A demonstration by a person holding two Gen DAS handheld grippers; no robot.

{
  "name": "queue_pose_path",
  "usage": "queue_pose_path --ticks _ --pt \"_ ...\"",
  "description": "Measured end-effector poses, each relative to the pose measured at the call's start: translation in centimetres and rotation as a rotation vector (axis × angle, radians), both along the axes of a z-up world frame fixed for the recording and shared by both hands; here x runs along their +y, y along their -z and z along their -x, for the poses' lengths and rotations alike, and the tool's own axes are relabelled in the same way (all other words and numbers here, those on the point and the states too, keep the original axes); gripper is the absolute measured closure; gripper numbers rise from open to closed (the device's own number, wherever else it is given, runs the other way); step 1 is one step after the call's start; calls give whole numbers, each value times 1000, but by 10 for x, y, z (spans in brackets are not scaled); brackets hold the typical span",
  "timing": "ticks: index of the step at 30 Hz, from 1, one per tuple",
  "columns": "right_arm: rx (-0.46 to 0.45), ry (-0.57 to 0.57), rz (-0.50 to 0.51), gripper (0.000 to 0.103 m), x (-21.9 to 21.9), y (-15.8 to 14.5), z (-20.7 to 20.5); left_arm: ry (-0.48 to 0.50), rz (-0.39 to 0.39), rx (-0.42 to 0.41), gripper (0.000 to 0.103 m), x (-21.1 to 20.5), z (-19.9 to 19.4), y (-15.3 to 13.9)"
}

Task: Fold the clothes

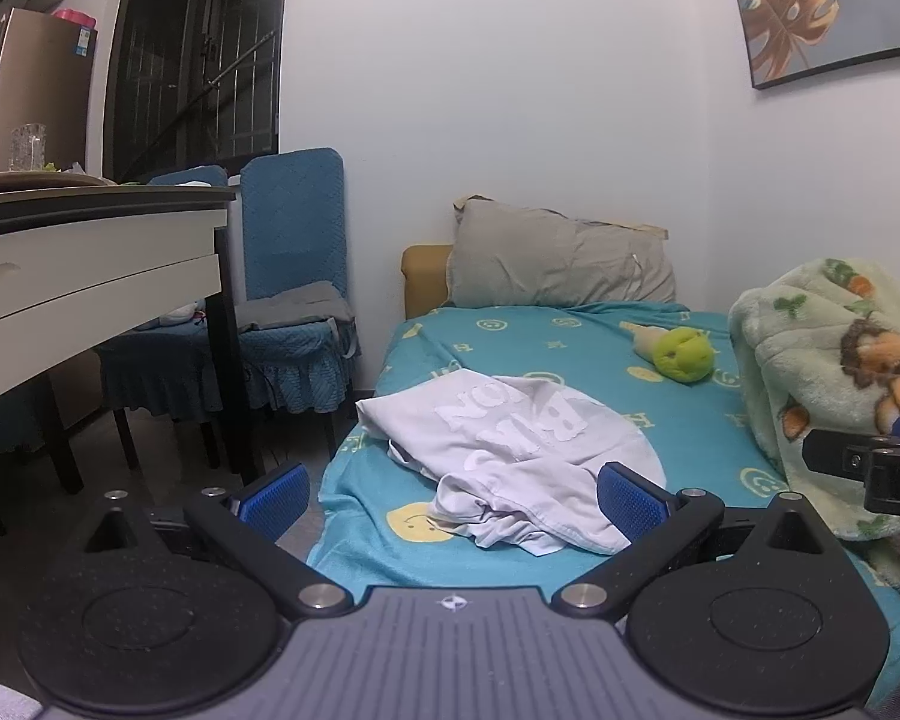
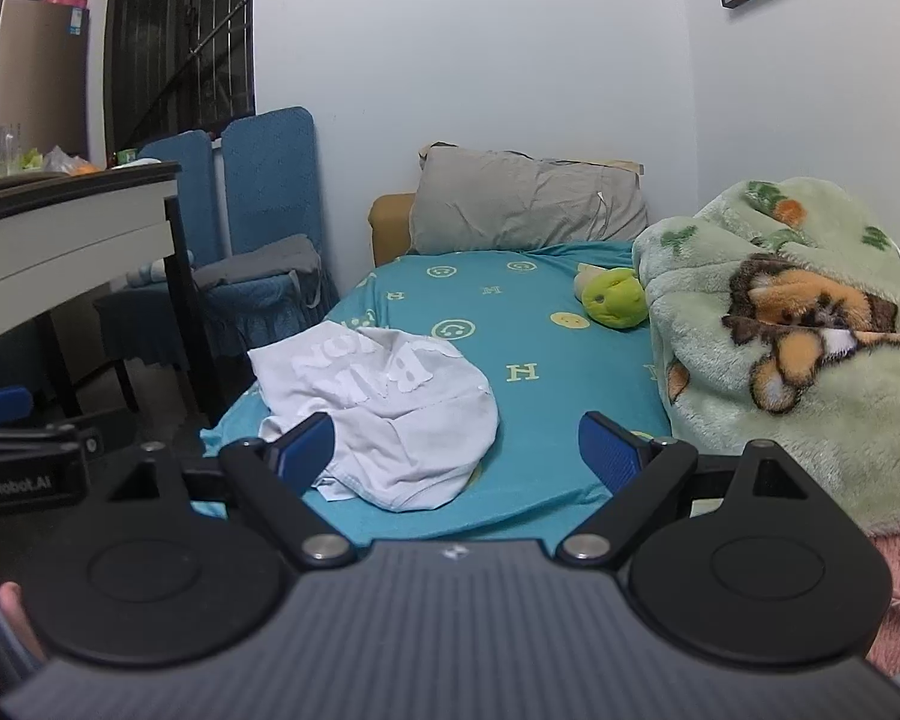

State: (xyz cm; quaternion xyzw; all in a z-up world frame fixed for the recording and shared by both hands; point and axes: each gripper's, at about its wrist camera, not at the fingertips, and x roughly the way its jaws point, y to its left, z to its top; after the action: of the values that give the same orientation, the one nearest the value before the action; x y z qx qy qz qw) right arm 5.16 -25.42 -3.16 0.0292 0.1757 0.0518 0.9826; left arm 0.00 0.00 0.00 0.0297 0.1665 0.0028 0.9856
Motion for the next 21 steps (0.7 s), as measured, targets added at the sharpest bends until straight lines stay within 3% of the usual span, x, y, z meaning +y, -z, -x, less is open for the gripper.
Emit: queue_pose_path --ticks 5,9,21 --pt "4 -1 -2 13 1 0 1 -3 30 15 0 7 -4 -1" --pt "7 -1 -4 13 1 -1 1 -11 -9 1 0 -4 0 -4" --pt "-5 -3 -9 13 1 -1 1 -14 -19 10 0 -3 1 2"
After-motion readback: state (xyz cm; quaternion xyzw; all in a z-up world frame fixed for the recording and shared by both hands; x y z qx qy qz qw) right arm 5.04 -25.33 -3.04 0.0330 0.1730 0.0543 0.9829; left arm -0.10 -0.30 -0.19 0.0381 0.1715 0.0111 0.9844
